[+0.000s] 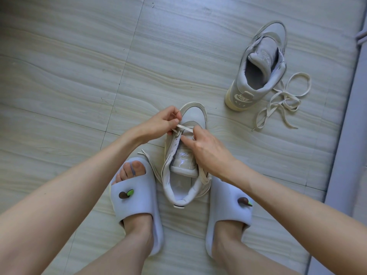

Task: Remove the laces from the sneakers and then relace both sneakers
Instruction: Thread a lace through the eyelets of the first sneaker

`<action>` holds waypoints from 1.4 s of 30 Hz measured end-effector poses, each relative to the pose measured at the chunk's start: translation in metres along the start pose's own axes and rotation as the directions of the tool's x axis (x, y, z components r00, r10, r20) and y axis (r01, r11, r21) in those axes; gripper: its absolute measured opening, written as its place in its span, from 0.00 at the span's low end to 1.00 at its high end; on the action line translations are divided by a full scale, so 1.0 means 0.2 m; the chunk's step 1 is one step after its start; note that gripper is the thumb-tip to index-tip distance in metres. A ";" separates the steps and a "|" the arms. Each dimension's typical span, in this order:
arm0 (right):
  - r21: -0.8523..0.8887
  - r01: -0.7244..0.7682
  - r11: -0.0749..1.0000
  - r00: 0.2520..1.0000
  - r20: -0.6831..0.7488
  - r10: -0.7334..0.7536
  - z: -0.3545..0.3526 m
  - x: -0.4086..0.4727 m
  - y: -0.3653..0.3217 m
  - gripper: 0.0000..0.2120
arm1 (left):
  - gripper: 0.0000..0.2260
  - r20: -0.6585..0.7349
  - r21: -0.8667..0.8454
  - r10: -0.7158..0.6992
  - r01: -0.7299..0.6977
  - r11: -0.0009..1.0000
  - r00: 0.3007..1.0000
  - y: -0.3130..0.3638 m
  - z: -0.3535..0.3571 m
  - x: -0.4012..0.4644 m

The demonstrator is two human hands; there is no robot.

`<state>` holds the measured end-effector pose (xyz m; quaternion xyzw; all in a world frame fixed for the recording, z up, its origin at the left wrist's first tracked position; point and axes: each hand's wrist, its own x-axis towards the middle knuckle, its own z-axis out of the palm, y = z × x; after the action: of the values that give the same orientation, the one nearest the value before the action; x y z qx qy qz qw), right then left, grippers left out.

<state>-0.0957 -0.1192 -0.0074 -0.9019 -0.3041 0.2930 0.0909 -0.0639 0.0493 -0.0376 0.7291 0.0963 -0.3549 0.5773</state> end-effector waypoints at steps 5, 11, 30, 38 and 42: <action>-0.017 0.063 0.998 0.997 0.055 -0.062 0.00 0.00 0.01 0.17 | 0.10 0.027 0.037 0.046 -0.047 0.998 0.999 0.00 0.00 -0.02; 0.049 0.072 0.996 0.997 0.027 -0.073 0.02 -0.02 0.03 0.20 | 0.11 0.017 0.041 0.049 -0.050 0.998 0.999 0.00 0.02 -0.02; 0.246 -0.047 0.968 0.999 0.018 0.044 0.01 -0.04 0.03 0.18 | 0.08 -0.025 -0.171 -0.001 -0.003 0.985 1.000 -0.06 0.04 -0.08; 0.351 -0.069 0.934 0.994 0.101 0.035 0.00 -0.03 0.05 0.27 | 0.10 0.013 -0.101 0.024 -0.023 0.995 1.000 -0.05 0.07 -0.09; 0.476 -0.201 0.856 0.978 0.046 0.204 0.02 -0.04 0.06 0.21 | 0.11 0.002 -0.177 -0.021 0.021 0.984 1.000 -0.05 0.06 -0.06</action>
<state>-0.0976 -0.1332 -0.0110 -0.8793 -0.1258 0.3640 0.2803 -0.0839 0.0452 -0.0387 0.6739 0.1348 -0.3511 0.6359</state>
